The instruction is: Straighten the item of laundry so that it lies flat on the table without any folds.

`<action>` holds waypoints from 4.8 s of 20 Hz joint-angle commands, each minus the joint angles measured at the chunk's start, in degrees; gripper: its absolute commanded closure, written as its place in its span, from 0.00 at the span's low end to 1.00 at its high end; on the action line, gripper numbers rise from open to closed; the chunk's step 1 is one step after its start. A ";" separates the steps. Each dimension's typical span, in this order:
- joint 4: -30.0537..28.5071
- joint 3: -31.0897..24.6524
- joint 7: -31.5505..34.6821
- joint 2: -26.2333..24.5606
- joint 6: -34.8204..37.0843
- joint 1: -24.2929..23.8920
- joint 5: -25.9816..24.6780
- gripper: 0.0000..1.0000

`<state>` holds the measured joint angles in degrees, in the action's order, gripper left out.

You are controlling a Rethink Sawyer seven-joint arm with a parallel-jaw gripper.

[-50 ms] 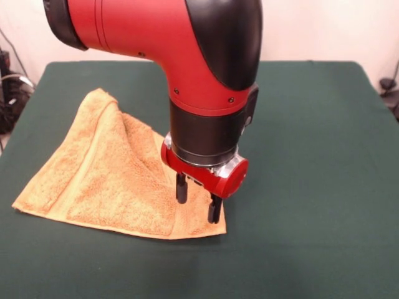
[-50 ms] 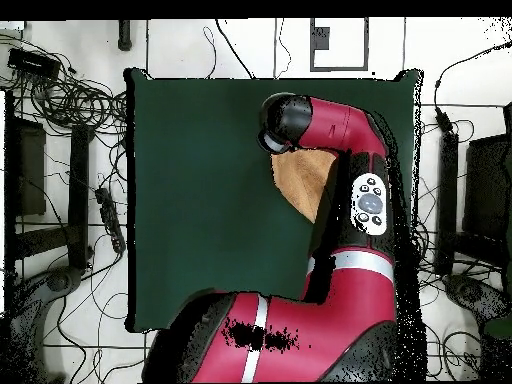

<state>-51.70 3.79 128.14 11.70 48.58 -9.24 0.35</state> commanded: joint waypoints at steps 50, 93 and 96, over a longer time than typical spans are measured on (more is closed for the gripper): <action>-11.83 -1.49 12.66 -7.03 -9.00 2.93 8.24 1.00; 12.38 16.01 44.52 -8.77 16.40 14.46 18.29 1.00; 17.43 16.86 47.74 -10.50 19.80 14.40 19.77 1.00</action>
<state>-42.69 19.90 153.36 6.79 57.80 2.61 16.05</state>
